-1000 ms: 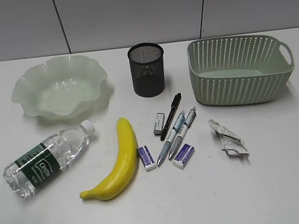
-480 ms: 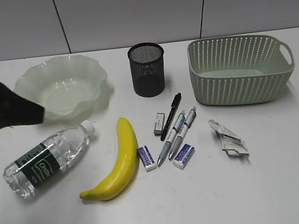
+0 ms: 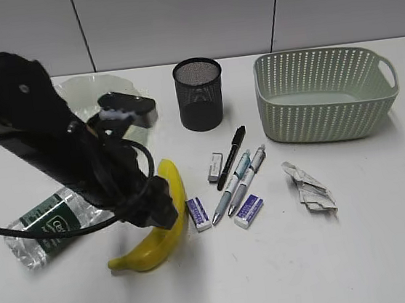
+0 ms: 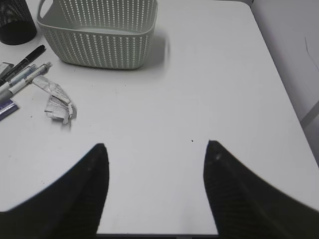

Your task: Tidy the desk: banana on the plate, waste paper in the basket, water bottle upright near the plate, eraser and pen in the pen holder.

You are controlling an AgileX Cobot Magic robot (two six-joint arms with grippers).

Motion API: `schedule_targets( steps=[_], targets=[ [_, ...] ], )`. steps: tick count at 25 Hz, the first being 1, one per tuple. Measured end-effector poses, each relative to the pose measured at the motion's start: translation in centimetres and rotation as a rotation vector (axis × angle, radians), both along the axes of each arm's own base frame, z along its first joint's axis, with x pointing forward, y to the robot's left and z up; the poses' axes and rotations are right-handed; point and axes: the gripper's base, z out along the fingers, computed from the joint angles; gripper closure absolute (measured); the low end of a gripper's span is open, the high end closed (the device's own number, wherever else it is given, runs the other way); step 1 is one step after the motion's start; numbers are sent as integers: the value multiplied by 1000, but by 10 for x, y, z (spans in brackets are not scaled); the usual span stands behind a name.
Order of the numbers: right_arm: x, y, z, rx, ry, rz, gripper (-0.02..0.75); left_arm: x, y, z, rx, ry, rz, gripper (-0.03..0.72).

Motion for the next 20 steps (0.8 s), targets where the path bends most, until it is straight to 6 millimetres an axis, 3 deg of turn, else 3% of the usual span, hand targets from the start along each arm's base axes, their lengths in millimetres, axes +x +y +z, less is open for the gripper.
schedule_targets(
  steps=[11, 14, 20],
  targets=[
    [0, 0, 0, 0, 0, 0, 258, 28, -23, -61, 125, 87, 64, 209],
    [0, 0, 0, 0, 0, 0, 258, 29, -29, -63, 124, 87, 54, 363],
    [0, 0, 0, 0, 0, 0, 258, 22, -31, -56, 117, 129, 54, 356]
  ],
)
